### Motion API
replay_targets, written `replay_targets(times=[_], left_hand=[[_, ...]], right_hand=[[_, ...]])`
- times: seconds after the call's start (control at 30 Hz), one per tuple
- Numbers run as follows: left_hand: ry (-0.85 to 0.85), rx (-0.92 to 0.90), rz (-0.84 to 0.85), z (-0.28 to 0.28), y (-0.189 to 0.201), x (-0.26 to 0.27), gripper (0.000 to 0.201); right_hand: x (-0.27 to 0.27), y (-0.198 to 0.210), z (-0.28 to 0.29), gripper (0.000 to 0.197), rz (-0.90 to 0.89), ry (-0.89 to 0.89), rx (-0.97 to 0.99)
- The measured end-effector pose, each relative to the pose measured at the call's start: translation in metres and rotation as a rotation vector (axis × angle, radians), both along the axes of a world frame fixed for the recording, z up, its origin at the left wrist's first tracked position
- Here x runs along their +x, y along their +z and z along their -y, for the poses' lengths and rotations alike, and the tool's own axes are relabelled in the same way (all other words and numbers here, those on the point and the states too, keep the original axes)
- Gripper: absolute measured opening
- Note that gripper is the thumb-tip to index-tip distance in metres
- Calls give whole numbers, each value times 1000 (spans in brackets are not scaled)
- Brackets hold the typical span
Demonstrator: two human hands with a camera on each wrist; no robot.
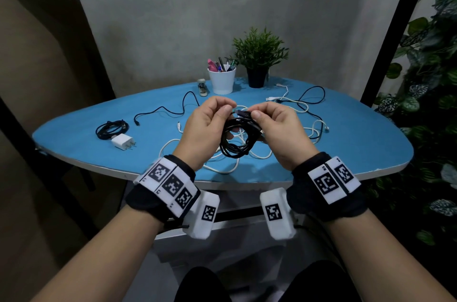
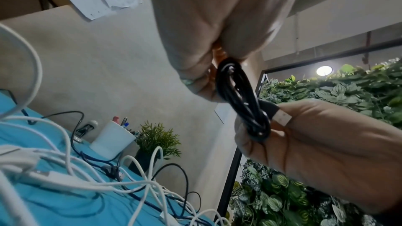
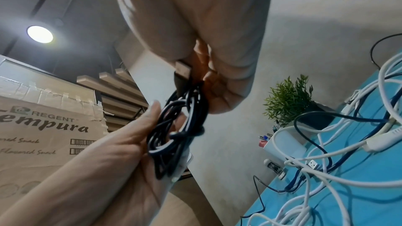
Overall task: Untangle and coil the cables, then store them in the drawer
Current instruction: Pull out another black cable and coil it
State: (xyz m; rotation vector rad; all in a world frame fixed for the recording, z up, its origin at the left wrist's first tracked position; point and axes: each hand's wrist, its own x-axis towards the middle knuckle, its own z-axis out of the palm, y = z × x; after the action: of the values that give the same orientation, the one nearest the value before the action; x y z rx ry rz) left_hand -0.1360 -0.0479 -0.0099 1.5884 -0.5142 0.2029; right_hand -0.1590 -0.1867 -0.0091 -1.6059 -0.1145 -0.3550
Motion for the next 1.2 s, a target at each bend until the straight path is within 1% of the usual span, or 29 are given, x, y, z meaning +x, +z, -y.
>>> replay_targets(times=[0.07,0.13,0.23,0.37,0.5,0.57,0.63,0.7,0.8,0.9,1.0,1.07,1.17,1.2], left_hand=[[-67,-23,8,-1,-2,-1,11],[-111,-28,1,-3,-4,-2,13],[-59,-33,-23,-5,-6,1,18],[30,-38,-48,-5,-8,5,16],[108,-59,-70,-7,-8,9,18],[120,-84,-98,-8,-8,10,19],[89,-100,-129,-10,-9,9,16],[16,-102,-136,-15,-10,6,15],[-38,-33,-175,-27,-11,4,23],[-21,67,-262,-41,-13,1,25],[-53,67,-311,-57,-18,-3,34],[-72,77,-302,-68,-20,-6,35],[-21,118,-300,-87,-23,-4,25],[16,119,-307,-94,-23,-2,21]], right_hand=[[1,1,3,22,11,-20,40],[1,2,6,21,9,-18,64],[1,2,6,21,-1,4,53],[0,3,6,23,-30,73,51],[-2,3,7,15,-45,181,71],[0,1,6,24,-38,187,28],[3,-2,3,29,-23,152,10],[7,-4,0,24,-19,115,65],[10,-7,-5,16,-33,81,100],[14,-9,-13,15,-46,77,51],[21,-12,-24,9,-71,77,-90],[26,-14,-33,6,-101,97,-126],[35,-17,-50,6,-137,163,-147],[39,-18,-56,10,-146,187,-167]])
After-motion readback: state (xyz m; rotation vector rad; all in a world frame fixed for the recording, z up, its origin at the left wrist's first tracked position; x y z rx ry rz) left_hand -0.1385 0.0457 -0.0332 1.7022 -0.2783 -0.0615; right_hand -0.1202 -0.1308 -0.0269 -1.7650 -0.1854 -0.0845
